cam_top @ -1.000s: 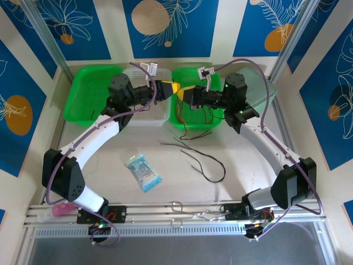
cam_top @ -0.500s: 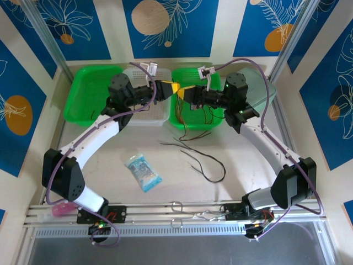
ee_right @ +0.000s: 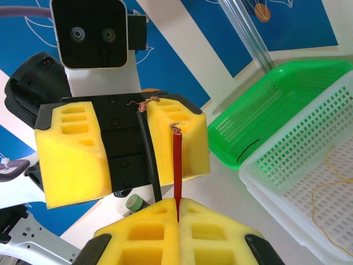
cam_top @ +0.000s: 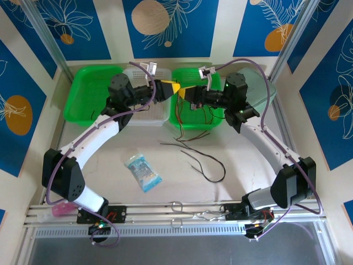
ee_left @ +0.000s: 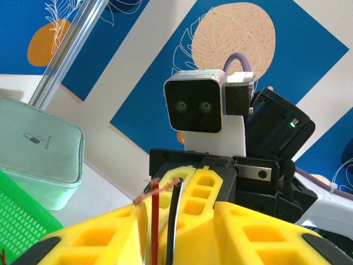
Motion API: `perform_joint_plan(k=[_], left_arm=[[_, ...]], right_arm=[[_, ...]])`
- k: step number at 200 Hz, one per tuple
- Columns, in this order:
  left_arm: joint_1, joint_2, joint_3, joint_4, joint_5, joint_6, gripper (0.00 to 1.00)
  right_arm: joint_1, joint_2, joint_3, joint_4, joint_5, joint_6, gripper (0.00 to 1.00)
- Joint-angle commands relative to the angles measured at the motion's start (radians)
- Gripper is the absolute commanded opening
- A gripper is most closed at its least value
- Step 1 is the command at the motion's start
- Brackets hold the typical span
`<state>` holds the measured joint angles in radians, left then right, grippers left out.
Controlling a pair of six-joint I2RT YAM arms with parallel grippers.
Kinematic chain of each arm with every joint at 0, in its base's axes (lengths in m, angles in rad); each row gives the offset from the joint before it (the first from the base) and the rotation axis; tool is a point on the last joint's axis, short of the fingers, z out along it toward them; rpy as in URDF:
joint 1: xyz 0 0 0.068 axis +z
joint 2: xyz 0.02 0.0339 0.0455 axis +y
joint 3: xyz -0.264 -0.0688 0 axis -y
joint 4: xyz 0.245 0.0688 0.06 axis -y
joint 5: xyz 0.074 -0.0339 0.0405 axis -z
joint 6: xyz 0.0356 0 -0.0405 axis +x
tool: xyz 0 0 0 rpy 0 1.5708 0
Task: Untangle the cables
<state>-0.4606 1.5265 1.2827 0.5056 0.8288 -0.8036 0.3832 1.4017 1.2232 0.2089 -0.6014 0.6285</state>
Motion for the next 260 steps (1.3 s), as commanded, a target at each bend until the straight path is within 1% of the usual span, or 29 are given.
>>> perform_joint_plan(k=[1, 8, 33, 40, 51, 70, 83, 100, 122, 156, 195, 234, 260], left_arm=[[0.008, -0.026, -0.008, 0.019, -0.016, 0.0, 0.36], [0.007, -0.027, -0.009, 0.017, -0.017, 0.0, 0.36], [0.007, -0.024, -0.014, 0.02, -0.025, -0.003, 0.22], [0.008, -0.022, -0.014, 0.021, -0.026, -0.003, 0.2], [0.007, -0.02, -0.012, 0.022, -0.028, -0.005, 0.21], [0.007, -0.014, -0.009, 0.027, -0.028, -0.01, 0.33], [0.007, -0.012, -0.007, 0.036, -0.025, -0.017, 0.39], [0.007, -0.005, -0.014, 0.088, -0.008, -0.044, 0.42], [0.007, 0.004, -0.02, 0.146, 0.007, -0.083, 0.42], [0.007, -0.003, -0.022, 0.088, -0.015, -0.044, 0.42], [0.007, -0.002, -0.026, 0.078, -0.014, -0.036, 0.41], [0.007, -0.002, -0.026, 0.076, -0.011, -0.033, 0.29], [0.007, -0.003, -0.029, 0.074, -0.013, -0.031, 0.28]], right_arm=[[-0.013, -0.039, -0.005, -0.011, 0.02, -0.018, 0.0], [-0.014, -0.042, -0.01, -0.008, 0.02, -0.016, 0.0], [-0.017, -0.048, -0.011, -0.011, 0.016, -0.018, 0.0], [-0.016, -0.049, -0.01, -0.012, 0.013, -0.018, 0.0], [-0.016, -0.049, -0.009, -0.015, 0.01, -0.019, 0.0], [-0.016, -0.05, -0.005, -0.024, 0.01, -0.026, 0.0], [-0.014, -0.048, -0.007, -0.026, 0.009, -0.027, 0.0], [-0.012, -0.041, -0.005, -0.031, 0.009, -0.027, 0.0], [-0.005, -0.03, -0.001, -0.026, 0.005, -0.019, 0.0], [0.006, -0.021, 0.01, -0.031, 0.006, -0.026, 0.0], [0.015, -0.015, 0.019, -0.048, 0.013, -0.036, 0.0], [0.027, -0.006, 0.031, -0.064, 0.017, -0.05, 0.0], [0.034, -0.001, 0.04, -0.076, 0.018, -0.059, 0.0]])
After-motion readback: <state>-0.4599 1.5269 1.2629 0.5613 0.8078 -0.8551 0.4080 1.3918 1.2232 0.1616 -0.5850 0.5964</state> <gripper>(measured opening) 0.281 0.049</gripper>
